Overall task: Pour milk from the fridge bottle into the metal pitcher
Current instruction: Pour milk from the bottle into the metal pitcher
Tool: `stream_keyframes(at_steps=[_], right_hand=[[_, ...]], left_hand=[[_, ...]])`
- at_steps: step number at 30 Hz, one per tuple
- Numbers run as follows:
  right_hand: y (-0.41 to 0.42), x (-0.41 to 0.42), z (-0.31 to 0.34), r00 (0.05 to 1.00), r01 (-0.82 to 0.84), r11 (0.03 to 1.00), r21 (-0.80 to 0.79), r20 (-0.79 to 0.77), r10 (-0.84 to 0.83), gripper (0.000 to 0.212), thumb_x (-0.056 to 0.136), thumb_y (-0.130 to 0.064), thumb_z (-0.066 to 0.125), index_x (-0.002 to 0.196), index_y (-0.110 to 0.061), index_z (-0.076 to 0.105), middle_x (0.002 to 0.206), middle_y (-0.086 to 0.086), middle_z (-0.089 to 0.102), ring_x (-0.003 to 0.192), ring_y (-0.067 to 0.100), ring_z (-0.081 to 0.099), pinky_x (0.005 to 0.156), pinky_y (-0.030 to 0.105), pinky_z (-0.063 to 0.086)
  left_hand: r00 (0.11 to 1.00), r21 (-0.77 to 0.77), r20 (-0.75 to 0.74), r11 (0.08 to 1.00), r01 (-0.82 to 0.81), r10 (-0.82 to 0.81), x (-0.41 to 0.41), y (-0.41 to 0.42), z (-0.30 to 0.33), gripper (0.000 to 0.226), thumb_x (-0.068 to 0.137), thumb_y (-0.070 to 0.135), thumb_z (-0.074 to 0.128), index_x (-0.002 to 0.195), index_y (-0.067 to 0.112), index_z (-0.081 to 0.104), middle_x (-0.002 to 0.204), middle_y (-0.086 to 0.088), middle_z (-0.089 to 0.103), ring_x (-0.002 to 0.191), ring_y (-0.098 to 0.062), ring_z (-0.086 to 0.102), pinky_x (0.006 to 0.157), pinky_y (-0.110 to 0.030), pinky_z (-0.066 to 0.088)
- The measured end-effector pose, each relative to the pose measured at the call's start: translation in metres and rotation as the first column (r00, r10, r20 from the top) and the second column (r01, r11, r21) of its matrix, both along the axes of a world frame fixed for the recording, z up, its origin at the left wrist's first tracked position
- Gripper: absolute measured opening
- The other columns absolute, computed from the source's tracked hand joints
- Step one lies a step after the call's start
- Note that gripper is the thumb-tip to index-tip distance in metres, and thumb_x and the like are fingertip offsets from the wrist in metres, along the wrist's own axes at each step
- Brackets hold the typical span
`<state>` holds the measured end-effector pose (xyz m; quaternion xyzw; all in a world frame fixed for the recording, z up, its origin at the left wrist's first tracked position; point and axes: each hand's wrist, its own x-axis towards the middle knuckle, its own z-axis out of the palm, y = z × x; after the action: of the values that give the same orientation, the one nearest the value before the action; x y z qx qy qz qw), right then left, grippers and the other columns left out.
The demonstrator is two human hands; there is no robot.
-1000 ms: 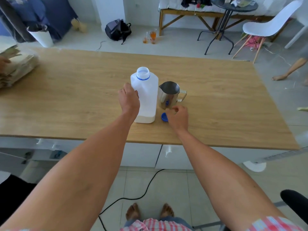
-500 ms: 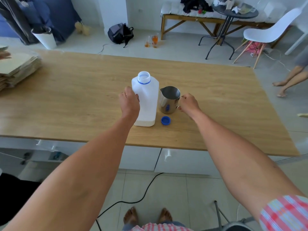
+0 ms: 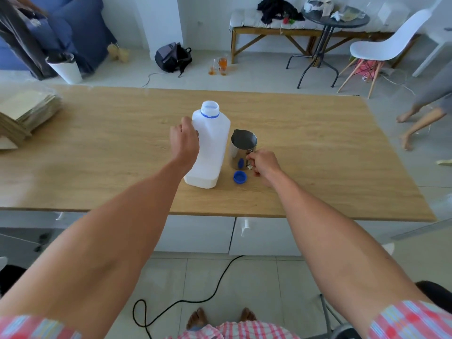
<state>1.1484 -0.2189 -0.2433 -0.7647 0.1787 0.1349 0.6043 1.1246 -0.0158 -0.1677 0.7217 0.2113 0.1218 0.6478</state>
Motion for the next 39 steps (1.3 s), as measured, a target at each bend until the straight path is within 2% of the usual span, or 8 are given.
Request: stream_keyframes(at_steps=[4,7,9,13,19,24,28,39], right_hand=[[0.001,-0.002,0.001,0.998,0.063,0.998,0.006,-0.018,-0.062,0.020,0.096,-0.008,0.051,0.083,-0.011,0.066,0.069,0.003,0.059,0.059,0.017,0.047,0.047,0.028,0.030],[0.000,-0.006,0.006,0.996,0.082,0.997,0.009,-0.036,-0.082,0.021,0.098,-0.006,0.049,0.088,-0.008,0.067,0.069,0.002,0.060,0.049,0.014,0.042,0.042,0.023,0.027],[-0.001,-0.005,0.006,0.996,0.080,0.997,-0.001,-0.045,-0.080,0.021,0.098,-0.005,0.048,0.093,-0.007,0.069,0.073,0.004,0.062,0.046,0.014,0.039,0.043,0.024,0.025],[-0.003,-0.003,0.004,0.996,0.067,0.997,-0.047,-0.060,-0.069,0.023,0.097,-0.008,0.048,0.090,-0.010,0.069,0.082,0.008,0.064,0.050,0.016,0.040,0.046,0.025,0.025],[-0.004,0.000,-0.002,0.997,0.066,0.997,-0.034,-0.041,-0.068,0.023,0.097,-0.010,0.050,0.083,-0.011,0.069,0.083,0.010,0.064,0.059,0.020,0.043,0.043,0.024,0.023],[-0.003,-0.002,-0.001,0.998,0.058,0.997,-0.042,-0.008,-0.058,0.024,0.099,-0.009,0.050,0.094,-0.004,0.072,0.083,0.010,0.062,0.058,0.018,0.043,0.042,0.026,0.026],[-0.005,-0.004,0.002,0.998,0.055,0.997,-0.047,0.008,-0.055,0.026,0.101,-0.009,0.049,0.101,0.000,0.073,0.084,0.008,0.063,0.056,0.014,0.042,0.045,0.025,0.029],[-0.005,-0.005,0.004,0.999,0.052,0.997,-0.060,0.012,-0.051,0.027,0.102,-0.010,0.049,0.105,0.005,0.071,0.083,0.008,0.059,0.057,0.014,0.041,0.048,0.026,0.030]], left_hand=[[0.994,0.287,-0.081,0.954,0.090,-0.070,0.016,0.002,0.018,0.028,0.082,0.036,0.033,0.064,0.014,0.030,0.068,-0.009,0.035,0.064,-0.022,0.028,0.058,-0.039,0.025],[0.983,0.455,-0.153,0.875,0.165,-0.106,0.026,0.002,0.025,0.038,0.084,0.040,0.032,0.067,0.008,0.042,0.068,-0.008,0.045,0.061,-0.024,0.035,0.056,-0.035,0.032],[0.974,0.519,-0.192,0.829,0.207,-0.122,0.029,0.002,0.026,0.040,0.088,0.040,0.033,0.066,0.007,0.042,0.066,-0.007,0.047,0.058,-0.025,0.037,0.054,-0.033,0.032],[0.954,0.613,-0.270,0.741,0.274,-0.130,0.032,-0.002,0.024,0.038,0.093,0.035,0.036,0.064,0.011,0.033,0.063,-0.003,0.037,0.056,-0.023,0.032,0.054,-0.033,0.027],[0.912,0.660,-0.390,0.652,0.372,-0.125,0.038,-0.009,0.015,0.037,0.093,0.033,0.035,0.066,0.009,0.041,0.067,-0.004,0.043,0.059,-0.024,0.039,0.057,-0.031,0.031],[0.889,0.688,-0.446,0.594,0.417,-0.108,0.040,-0.019,0.009,0.036,0.095,0.029,0.035,0.067,0.009,0.042,0.068,-0.005,0.044,0.057,-0.022,0.040,0.057,-0.031,0.032],[0.877,0.714,-0.467,0.537,0.449,-0.112,0.042,-0.027,0.004,0.039,0.098,0.031,0.034,0.073,0.007,0.051,0.071,-0.007,0.049,0.058,-0.021,0.044,0.057,-0.032,0.035],[0.868,0.757,-0.482,0.443,0.481,-0.119,0.047,-0.037,0.000,0.036,0.097,0.030,0.034,0.073,0.011,0.053,0.074,-0.006,0.055,0.060,-0.021,0.048,0.056,-0.032,0.033]])
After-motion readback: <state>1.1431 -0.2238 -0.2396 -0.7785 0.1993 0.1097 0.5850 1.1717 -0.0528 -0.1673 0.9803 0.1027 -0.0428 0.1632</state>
